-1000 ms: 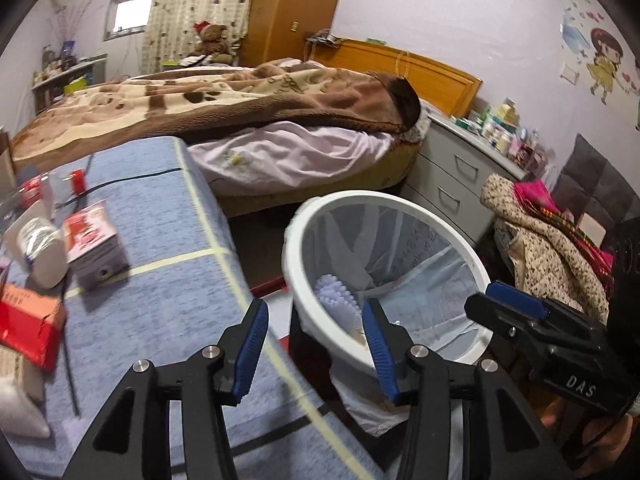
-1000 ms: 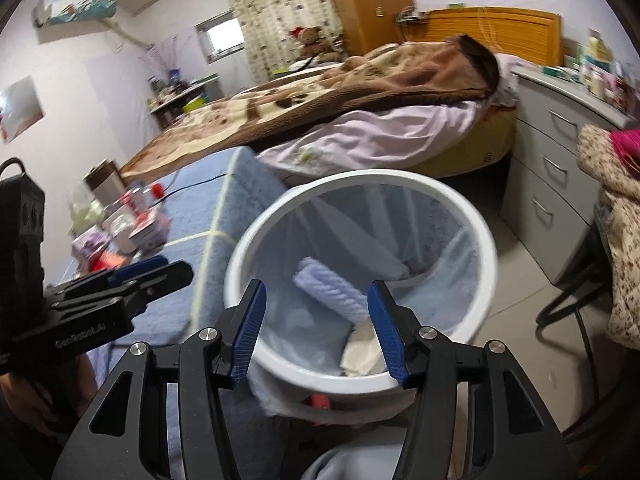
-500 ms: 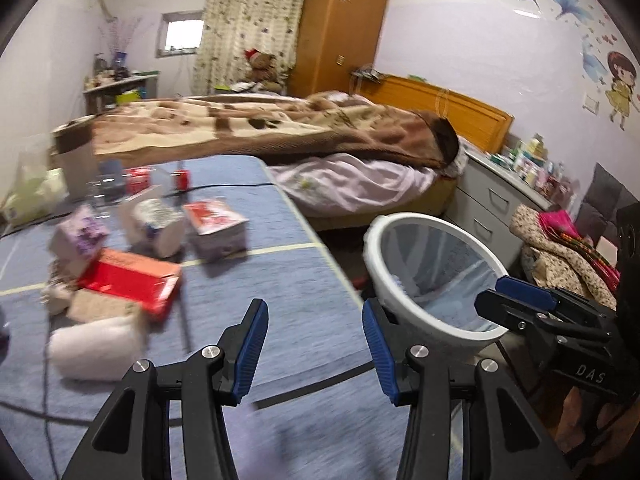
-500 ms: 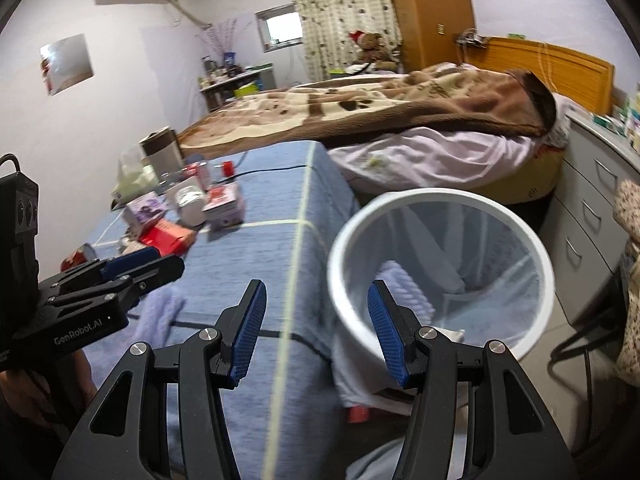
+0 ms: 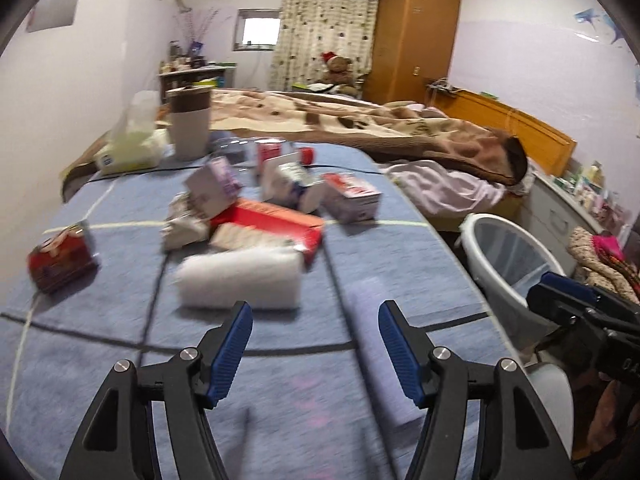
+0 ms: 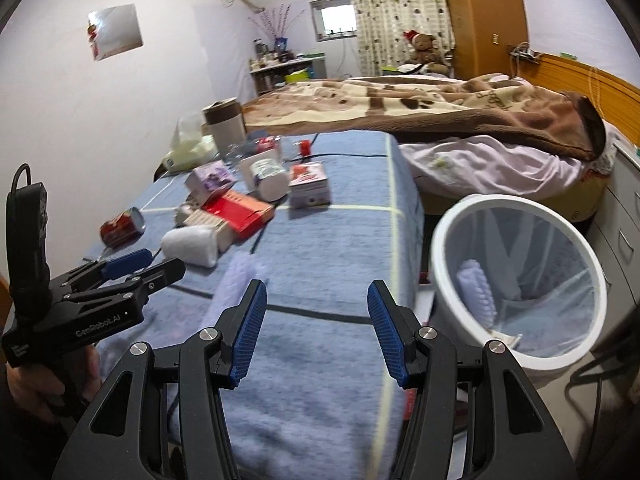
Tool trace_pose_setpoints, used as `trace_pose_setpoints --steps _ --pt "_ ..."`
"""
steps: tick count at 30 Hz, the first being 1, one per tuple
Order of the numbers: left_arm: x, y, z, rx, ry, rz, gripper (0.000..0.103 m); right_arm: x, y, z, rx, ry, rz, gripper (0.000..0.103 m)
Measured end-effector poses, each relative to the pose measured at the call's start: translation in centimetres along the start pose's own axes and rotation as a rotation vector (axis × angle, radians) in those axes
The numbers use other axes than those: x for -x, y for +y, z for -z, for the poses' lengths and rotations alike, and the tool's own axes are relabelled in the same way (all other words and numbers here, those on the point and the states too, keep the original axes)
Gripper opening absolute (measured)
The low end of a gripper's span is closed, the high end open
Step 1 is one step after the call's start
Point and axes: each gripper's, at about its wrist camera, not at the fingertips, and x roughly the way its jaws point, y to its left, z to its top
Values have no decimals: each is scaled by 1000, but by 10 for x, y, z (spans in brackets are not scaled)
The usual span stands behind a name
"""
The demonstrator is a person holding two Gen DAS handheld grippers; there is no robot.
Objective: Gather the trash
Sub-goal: 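Return to the table and grasp the white foam mesh sleeve with the right gripper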
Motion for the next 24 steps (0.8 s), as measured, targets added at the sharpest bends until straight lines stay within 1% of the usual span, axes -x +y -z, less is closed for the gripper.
trace_pose_setpoints --steps 9,11,13,14,16,18,24 --pt "13 39 14 60 1 -57 65 -13 31 4 55 46 -30 54" --pt "16 48 16 90 5 -57 65 -17 37 3 63 54 -38 54" --pt "18 56 18 99 1 -55 65 -20 41 4 67 60 -44 54" --pt "20 60 19 102 -6 -58 65 -22 43 4 67 64 -48 54" --pt "21 63 19 101 -8 -65 58 -24 45 4 68 70 -50 54" --pt "21 66 19 97 -12 -78 55 -27 48 4 70 76 -53 54" --pt "20 77 18 106 -16 -80 54 -37 54 4 69 99 -59 52"
